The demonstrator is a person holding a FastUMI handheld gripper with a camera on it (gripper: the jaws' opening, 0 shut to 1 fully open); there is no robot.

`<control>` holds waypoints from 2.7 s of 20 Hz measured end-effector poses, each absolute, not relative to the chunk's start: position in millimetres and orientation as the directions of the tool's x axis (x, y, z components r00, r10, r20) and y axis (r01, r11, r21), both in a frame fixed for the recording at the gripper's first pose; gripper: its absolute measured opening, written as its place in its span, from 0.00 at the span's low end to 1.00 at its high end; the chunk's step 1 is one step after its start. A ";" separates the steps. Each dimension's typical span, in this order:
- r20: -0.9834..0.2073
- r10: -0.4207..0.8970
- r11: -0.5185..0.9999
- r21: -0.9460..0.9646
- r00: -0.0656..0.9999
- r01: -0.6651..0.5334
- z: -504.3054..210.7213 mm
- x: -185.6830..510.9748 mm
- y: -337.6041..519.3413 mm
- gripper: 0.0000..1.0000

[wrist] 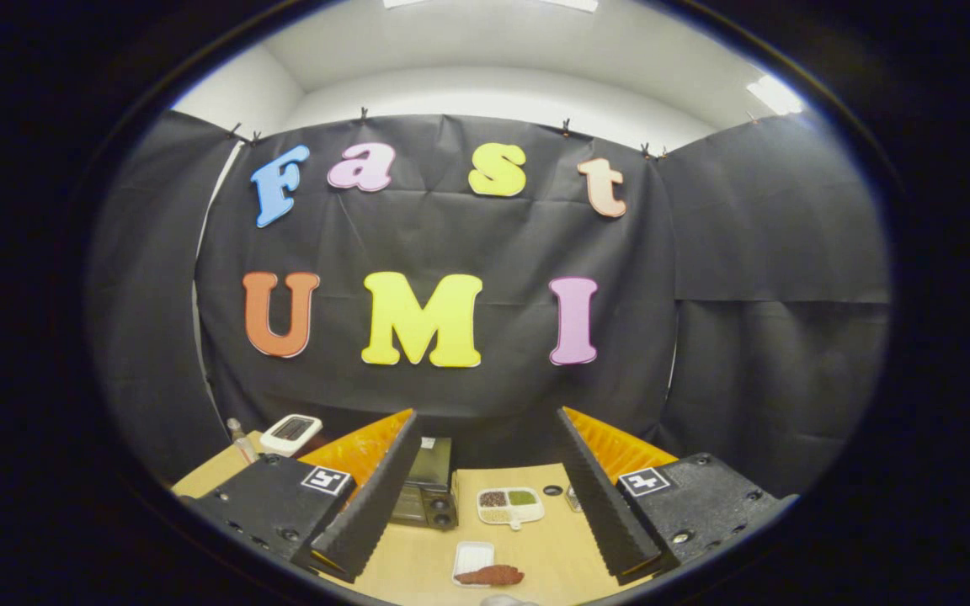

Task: Open the toaster oven, put the food inside, and close the toaster oven door.

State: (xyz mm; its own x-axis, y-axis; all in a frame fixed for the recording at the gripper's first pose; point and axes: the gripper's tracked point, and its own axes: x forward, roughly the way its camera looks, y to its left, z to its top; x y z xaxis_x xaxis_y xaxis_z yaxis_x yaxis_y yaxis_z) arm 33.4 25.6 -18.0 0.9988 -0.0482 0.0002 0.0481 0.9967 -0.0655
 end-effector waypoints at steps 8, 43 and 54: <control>0.003 0.014 0.997 -0.082 1.000 -0.013 -73.6 109.0 119.2 1.00; -0.276 0.044 0.998 -0.032 0.960 -0.055 -301.4 190.4 240.7 1.00; -0.342 0.035 0.998 -0.034 0.939 -0.049 -351.7 121.0 234.3 1.00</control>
